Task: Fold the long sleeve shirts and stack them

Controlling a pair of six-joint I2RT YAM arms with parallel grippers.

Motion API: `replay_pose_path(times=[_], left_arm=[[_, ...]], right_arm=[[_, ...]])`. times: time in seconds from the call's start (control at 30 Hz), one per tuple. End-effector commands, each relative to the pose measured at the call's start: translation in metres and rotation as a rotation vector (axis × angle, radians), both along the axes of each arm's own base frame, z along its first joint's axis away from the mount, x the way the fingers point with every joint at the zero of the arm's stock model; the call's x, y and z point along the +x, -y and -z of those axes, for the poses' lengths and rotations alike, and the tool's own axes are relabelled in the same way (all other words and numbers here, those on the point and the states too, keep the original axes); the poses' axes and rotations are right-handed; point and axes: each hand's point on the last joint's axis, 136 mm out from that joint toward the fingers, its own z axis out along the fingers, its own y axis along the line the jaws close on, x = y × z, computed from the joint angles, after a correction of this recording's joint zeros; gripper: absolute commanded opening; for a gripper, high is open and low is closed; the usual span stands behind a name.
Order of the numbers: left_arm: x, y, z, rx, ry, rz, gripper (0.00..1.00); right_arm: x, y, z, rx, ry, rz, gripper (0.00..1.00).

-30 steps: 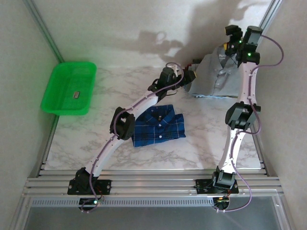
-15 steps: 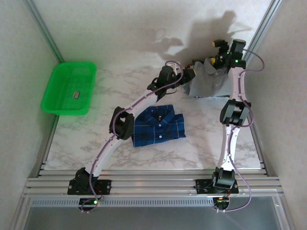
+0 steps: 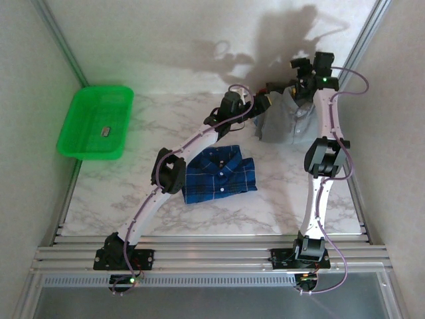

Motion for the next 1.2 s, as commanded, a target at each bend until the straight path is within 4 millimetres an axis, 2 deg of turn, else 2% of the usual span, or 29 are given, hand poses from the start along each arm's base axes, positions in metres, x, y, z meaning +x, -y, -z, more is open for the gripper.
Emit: replay_pose_path(times=[0.0,0.17,0.33,0.43,0.5,0.6,0.7,0.73,0.8,0.97,1.03,1.17], left_arm=[[-0.003,0.001,-0.046,-0.045,0.078,0.001,1.00],[-0.005,0.002,-0.047,-0.044,0.082,0.014,1.00],[-0.006,0.004,-0.044,-0.043,0.079,0.021,1.00],[-0.008,0.007,-0.045,-0.060,0.079,0.029,1.00],[-0.004,0.001,-0.056,-0.074,0.087,0.013,1.00],[-0.002,-0.012,-0.099,-0.153,0.137,0.010,1.00],[-0.014,-0.018,-0.146,-0.266,0.174,0.071,0.97],[-0.019,-0.018,-0.157,-0.305,0.175,0.096,0.92],[-0.033,-0.017,-0.179,-0.374,0.183,0.166,0.70],[-0.051,-0.020,-0.207,-0.474,0.133,0.253,0.17],[-0.058,-0.019,-0.212,-0.496,0.111,0.287,0.09],[-0.075,-0.002,-0.203,-0.514,0.036,0.356,0.07]], right_arm=[[-0.013,0.009,-0.023,-0.029,-0.004,0.041,0.99],[-0.014,0.004,-0.021,0.008,-0.016,0.019,0.99],[-0.022,0.001,-0.034,0.018,-0.007,0.011,0.99],[-0.024,0.001,-0.021,0.023,-0.037,0.008,0.99],[-0.023,-0.001,-0.013,0.027,-0.051,-0.006,0.99],[-0.019,-0.002,-0.003,0.029,-0.058,-0.017,0.99],[-0.014,-0.003,0.001,0.027,-0.050,-0.023,0.99],[-0.012,-0.002,0.002,0.028,-0.048,-0.023,0.99],[-0.010,-0.001,0.005,0.030,-0.045,-0.021,0.99],[-0.006,0.001,0.011,0.038,-0.052,-0.023,0.99],[-0.006,0.000,0.014,0.049,-0.058,-0.024,0.99],[-0.005,0.001,0.018,0.052,-0.063,-0.028,0.99]])
